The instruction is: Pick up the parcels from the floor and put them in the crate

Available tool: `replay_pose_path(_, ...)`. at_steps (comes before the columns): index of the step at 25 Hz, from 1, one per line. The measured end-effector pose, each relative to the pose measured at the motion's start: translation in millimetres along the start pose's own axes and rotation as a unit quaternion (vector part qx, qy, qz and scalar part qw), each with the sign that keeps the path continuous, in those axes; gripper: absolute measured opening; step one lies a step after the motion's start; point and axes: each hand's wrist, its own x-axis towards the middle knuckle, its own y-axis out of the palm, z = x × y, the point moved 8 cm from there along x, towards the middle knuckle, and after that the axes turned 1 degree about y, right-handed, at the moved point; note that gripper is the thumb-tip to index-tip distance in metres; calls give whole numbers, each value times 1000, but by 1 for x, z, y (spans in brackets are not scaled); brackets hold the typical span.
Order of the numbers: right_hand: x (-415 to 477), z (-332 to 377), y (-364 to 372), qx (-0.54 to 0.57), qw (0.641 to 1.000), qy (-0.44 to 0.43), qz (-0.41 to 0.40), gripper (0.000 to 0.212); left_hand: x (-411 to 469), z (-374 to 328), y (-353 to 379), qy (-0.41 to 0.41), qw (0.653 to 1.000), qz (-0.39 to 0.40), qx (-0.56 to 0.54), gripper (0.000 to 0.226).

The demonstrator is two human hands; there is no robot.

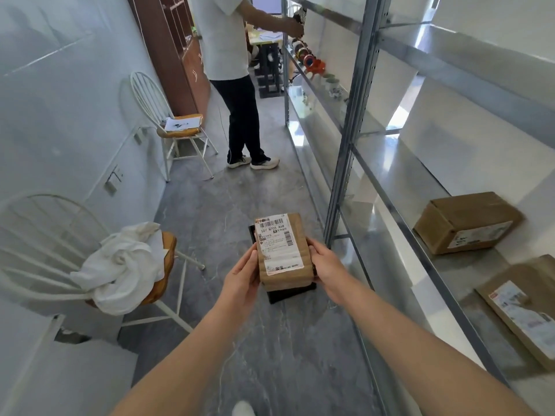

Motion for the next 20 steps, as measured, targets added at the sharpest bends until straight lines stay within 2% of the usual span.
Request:
replay_pose_path(5, 37, 30, 29, -18, 1000, 2, -1, 39, 42, -26, -19, 1, 999, -8, -37, 41)
replay_pose_path(14, 114, 105, 101, -46, 998, -28, -35, 37, 135, -113, -58, -10, 997, 32, -68, 36)
replay_pose_path(20, 152, 116, 137, -38, 998, -21, -47, 37, 186, -129, -90, -31, 996, 37, -79, 33)
